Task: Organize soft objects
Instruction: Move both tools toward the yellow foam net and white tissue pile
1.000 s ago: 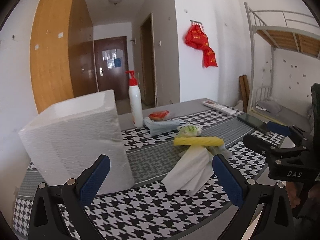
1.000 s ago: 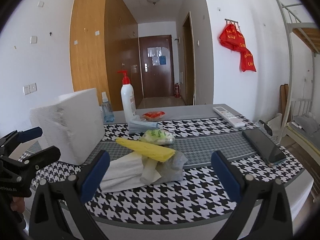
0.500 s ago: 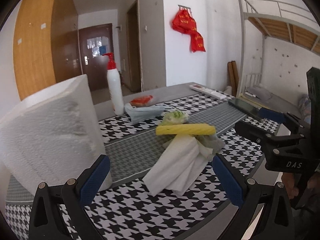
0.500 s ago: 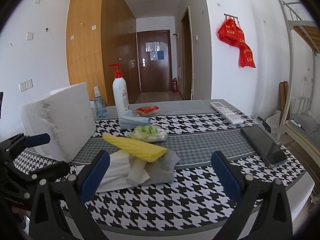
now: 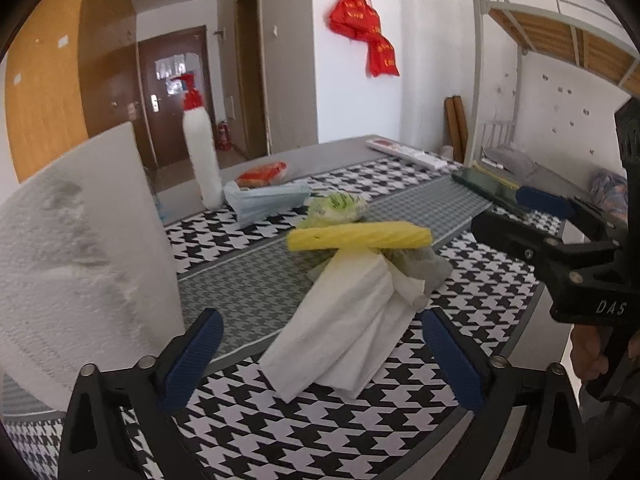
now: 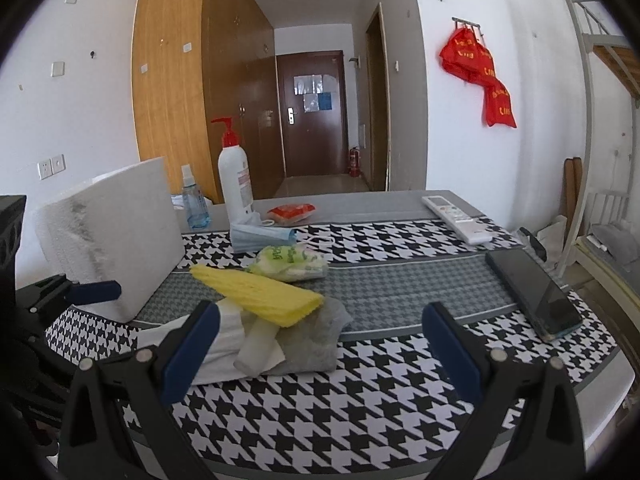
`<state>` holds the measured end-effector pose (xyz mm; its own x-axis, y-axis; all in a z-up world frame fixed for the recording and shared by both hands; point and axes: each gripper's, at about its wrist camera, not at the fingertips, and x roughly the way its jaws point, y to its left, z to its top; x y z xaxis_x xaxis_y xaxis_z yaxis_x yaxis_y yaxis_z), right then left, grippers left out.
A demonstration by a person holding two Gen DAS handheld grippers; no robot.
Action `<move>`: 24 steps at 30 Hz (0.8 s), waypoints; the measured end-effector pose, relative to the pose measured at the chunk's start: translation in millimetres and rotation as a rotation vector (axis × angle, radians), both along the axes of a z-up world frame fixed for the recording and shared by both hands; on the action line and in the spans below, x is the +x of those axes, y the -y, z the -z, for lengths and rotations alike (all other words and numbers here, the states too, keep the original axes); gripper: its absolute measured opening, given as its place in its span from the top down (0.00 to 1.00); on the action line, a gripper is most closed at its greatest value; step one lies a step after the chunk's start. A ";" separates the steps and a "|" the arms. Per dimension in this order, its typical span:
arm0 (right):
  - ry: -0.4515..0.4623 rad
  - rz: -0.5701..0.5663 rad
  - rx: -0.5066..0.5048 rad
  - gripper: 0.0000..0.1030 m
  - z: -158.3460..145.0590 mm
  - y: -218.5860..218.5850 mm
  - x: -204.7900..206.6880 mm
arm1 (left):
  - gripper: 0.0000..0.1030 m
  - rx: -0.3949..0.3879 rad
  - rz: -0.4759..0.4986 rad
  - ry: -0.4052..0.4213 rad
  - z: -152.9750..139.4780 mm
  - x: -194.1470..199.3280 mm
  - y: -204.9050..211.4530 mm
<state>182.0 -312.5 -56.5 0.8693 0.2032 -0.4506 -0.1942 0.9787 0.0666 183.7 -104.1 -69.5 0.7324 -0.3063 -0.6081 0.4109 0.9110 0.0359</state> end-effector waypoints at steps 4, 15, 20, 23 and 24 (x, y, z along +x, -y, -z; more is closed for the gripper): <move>-0.012 -0.015 -0.007 0.01 2.0 -0.6 6.5 | 0.13 0.034 0.018 -0.028 5.8 6.3 5.9; -0.050 -0.130 -0.038 0.01 0.7 -8.4 18.6 | 0.23 0.042 0.027 -0.103 14.8 22.9 3.3; -0.069 -0.171 -0.067 0.01 1.4 -15.1 23.8 | 0.32 0.057 0.040 -0.128 20.2 28.0 3.9; -0.076 -0.195 -0.081 0.01 0.8 -19.6 26.4 | 0.33 0.039 0.043 -0.152 22.5 31.7 1.3; -0.078 -0.201 -0.084 0.01 0.6 -20.6 27.2 | 0.35 0.040 0.040 -0.157 23.1 32.5 0.9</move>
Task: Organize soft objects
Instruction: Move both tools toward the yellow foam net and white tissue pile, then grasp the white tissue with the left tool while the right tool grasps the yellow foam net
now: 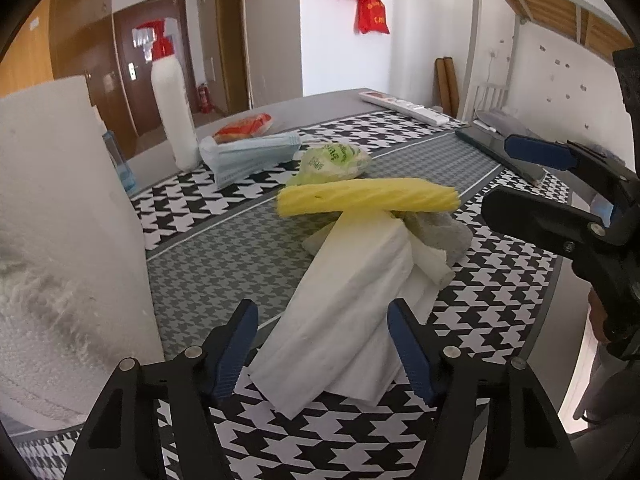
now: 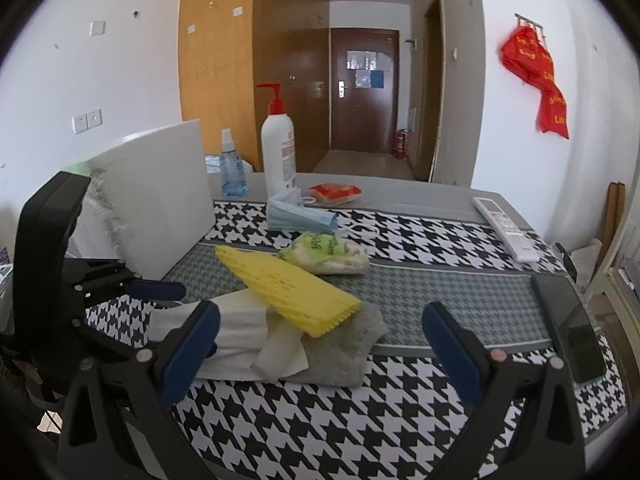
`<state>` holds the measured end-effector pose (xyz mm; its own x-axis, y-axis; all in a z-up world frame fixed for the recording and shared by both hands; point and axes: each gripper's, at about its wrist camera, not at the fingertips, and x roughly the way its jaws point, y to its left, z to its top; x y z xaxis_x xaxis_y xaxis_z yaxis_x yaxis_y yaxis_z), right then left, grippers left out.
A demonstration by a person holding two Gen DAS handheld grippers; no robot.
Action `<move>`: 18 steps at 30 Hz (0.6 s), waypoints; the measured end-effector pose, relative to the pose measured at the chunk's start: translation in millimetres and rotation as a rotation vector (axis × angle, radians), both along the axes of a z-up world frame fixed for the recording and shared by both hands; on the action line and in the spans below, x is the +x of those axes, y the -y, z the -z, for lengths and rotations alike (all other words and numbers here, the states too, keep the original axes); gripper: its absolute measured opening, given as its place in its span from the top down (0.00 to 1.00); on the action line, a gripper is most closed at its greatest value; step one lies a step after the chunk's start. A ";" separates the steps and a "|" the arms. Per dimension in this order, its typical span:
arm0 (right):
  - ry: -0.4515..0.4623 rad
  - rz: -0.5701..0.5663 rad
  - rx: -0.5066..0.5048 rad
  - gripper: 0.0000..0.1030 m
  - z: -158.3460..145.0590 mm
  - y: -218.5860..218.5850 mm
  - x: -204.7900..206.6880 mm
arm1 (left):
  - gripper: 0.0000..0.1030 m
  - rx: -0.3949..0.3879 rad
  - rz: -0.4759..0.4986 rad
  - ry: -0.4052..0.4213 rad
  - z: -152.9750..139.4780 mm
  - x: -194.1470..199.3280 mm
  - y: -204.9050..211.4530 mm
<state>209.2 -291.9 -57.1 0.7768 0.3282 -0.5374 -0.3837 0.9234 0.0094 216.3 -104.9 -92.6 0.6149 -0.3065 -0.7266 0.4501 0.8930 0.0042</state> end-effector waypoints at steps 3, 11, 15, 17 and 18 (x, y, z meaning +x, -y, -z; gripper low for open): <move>-0.011 -0.014 -0.012 0.02 -0.5 -3.6 3.7 | 0.40 -0.005 0.003 -0.018 0.7 1.6 -1.0; -0.029 -0.057 -0.046 0.05 -0.2 -16.3 9.6 | 0.55 -0.017 0.003 -0.076 7.7 8.7 -3.6; -0.041 -0.075 -0.063 0.10 0.9 -22.5 14.8 | 0.65 -0.015 0.018 -0.074 7.0 6.6 -1.7; -0.046 -0.082 -0.065 0.12 1.3 -24.1 16.6 | 0.71 -0.017 0.025 -0.074 6.6 6.1 -1.2; -0.050 -0.085 -0.066 0.15 1.7 -25.0 17.3 | 0.76 -0.020 0.028 -0.075 6.4 5.8 -1.2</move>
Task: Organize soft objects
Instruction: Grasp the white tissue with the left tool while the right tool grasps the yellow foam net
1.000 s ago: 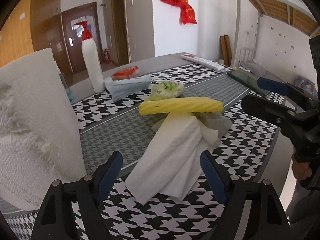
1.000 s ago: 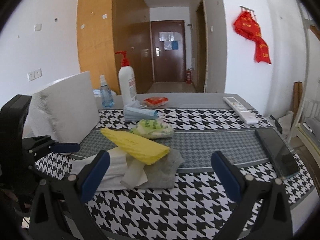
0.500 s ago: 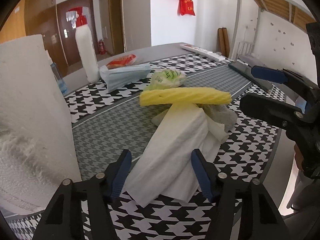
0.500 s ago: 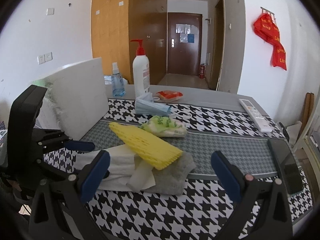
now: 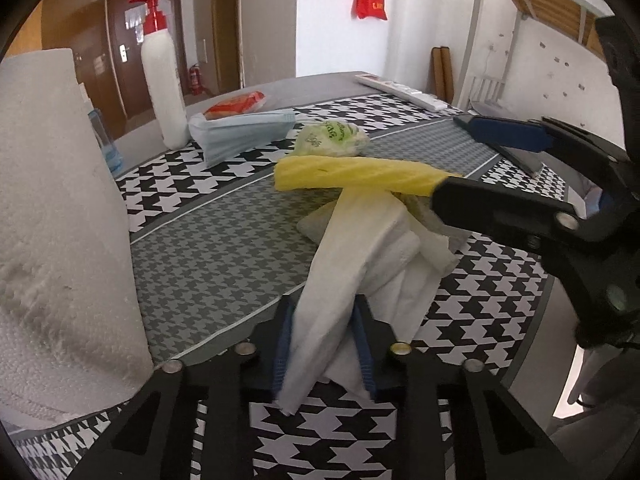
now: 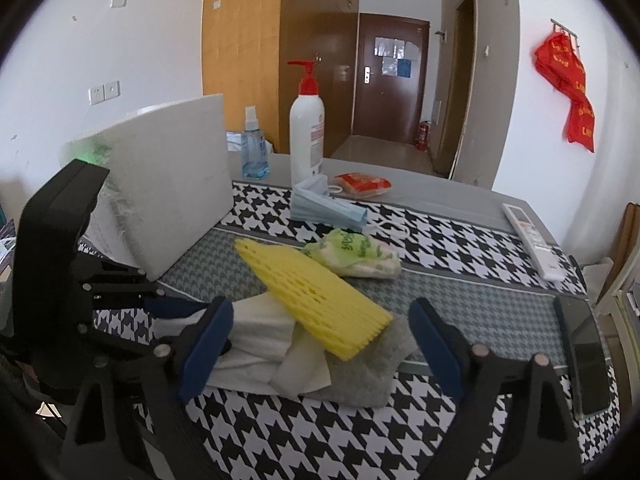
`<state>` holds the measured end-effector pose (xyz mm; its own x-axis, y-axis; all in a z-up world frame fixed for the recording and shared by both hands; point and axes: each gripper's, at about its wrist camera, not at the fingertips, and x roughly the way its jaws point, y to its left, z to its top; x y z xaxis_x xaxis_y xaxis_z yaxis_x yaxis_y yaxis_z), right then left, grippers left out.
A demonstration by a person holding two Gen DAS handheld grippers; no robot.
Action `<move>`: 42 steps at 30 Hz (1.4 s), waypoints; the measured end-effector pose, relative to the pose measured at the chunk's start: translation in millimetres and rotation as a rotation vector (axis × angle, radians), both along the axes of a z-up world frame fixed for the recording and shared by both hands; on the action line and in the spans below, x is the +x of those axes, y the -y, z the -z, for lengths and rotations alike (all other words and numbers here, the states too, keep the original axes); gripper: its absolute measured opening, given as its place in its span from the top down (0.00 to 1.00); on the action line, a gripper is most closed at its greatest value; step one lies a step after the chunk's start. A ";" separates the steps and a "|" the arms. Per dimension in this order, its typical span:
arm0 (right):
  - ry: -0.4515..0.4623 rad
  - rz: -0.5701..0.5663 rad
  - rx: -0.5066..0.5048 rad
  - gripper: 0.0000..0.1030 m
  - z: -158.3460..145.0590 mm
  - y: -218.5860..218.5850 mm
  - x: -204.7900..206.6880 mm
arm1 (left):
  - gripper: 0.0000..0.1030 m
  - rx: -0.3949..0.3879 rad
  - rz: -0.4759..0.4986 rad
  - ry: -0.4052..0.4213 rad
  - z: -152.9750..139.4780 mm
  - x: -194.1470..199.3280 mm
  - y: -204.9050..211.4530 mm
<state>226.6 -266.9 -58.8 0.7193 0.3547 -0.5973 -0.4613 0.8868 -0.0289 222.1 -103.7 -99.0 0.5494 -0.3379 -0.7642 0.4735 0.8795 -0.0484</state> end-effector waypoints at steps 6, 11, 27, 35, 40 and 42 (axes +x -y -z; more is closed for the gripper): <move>-0.033 -0.011 -0.022 0.24 3.6 -6.6 8.7 | 0.85 -0.028 0.012 -0.011 0.6 -0.2 -2.7; -0.084 -0.018 -0.015 0.38 8.9 -7.7 17.2 | 0.85 -0.045 0.008 -0.008 -0.8 -2.4 -5.5; -0.130 0.009 -0.012 0.88 17.2 -5.2 21.2 | 0.91 -0.073 0.020 0.010 -4.0 -7.7 -7.3; -0.065 0.042 0.042 0.88 -5.2 7.9 7.7 | 0.92 -0.107 0.007 0.066 -14.1 -16.0 -11.7; -0.041 0.062 0.070 0.88 -10.3 15.6 -1.4 | 0.92 -0.126 -0.005 0.108 -22.3 -22.5 -14.4; -0.032 0.069 0.080 0.88 -12.6 19.0 -6.0 | 0.92 -0.129 -0.003 0.127 -25.6 -26.5 -13.9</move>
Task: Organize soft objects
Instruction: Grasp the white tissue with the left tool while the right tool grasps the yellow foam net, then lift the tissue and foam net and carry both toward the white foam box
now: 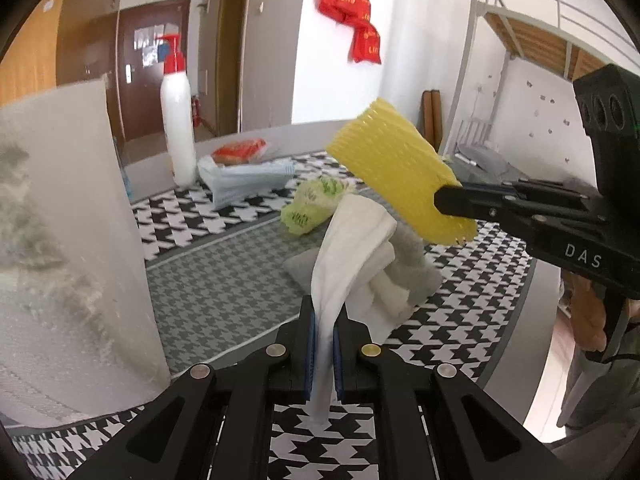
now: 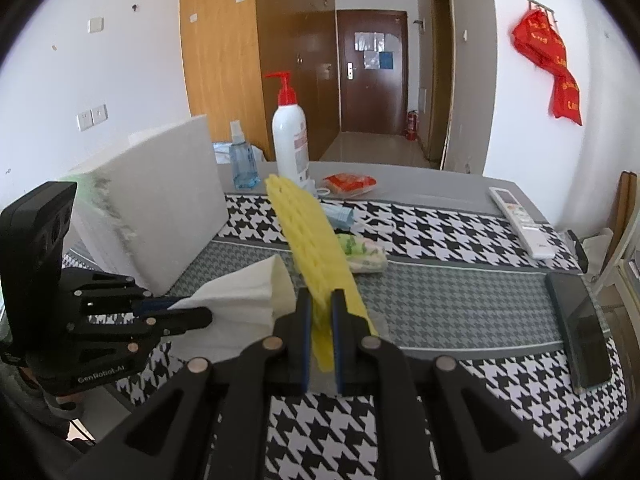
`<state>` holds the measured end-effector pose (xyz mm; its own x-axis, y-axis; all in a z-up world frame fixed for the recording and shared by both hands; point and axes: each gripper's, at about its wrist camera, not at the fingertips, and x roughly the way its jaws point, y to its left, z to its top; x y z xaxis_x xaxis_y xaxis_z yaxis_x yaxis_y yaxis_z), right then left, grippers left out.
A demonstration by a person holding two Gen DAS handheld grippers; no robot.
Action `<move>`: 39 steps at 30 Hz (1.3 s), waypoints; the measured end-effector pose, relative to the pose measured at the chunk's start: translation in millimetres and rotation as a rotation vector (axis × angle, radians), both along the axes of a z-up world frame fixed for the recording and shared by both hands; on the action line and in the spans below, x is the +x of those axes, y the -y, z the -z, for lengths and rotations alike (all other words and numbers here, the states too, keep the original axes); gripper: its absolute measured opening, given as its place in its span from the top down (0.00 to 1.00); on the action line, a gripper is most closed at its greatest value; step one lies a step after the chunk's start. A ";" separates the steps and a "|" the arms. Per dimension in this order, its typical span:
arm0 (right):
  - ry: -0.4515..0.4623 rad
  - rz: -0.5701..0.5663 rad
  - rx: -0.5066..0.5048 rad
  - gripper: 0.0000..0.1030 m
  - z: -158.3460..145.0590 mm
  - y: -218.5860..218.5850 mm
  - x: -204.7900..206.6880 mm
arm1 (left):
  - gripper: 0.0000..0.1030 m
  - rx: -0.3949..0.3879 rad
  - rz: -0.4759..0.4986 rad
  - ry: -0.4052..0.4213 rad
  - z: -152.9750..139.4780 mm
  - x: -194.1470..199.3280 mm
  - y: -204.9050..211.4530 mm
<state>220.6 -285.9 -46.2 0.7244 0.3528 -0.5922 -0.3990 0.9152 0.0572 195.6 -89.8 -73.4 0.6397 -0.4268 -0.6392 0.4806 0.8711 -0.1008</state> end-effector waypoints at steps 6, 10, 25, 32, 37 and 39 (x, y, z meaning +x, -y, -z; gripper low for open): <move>0.031 0.014 0.014 0.88 -10.3 7.4 -12.6 | 0.93 -0.022 0.002 0.029 -11.6 -4.2 0.8; 0.053 0.018 0.026 0.88 -14.4 11.0 -18.3 | 0.93 -0.020 -0.006 0.060 -21.3 -9.7 2.3; 0.100 0.050 0.071 0.88 -27.1 22.6 -35.7 | 0.93 -0.017 -0.037 0.135 -45.1 -19.1 3.6; 0.134 0.047 0.084 0.88 -35.6 18.8 -40.8 | 0.93 -0.024 -0.071 0.182 -60.2 -27.7 -1.8; 0.153 0.046 0.094 0.88 -41.9 15.5 -43.0 | 0.93 -0.028 -0.092 0.209 -70.1 -31.4 -5.5; 0.163 0.045 0.101 0.88 -44.7 14.8 -43.9 | 0.93 -0.030 -0.095 0.221 -73.5 -33.1 -6.9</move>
<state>176.7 -300.7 -1.4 0.8240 0.3702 -0.4289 -0.3697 0.9250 0.0881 162.5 -82.9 0.1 0.8009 -0.3746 -0.4671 0.4098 0.9117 -0.0286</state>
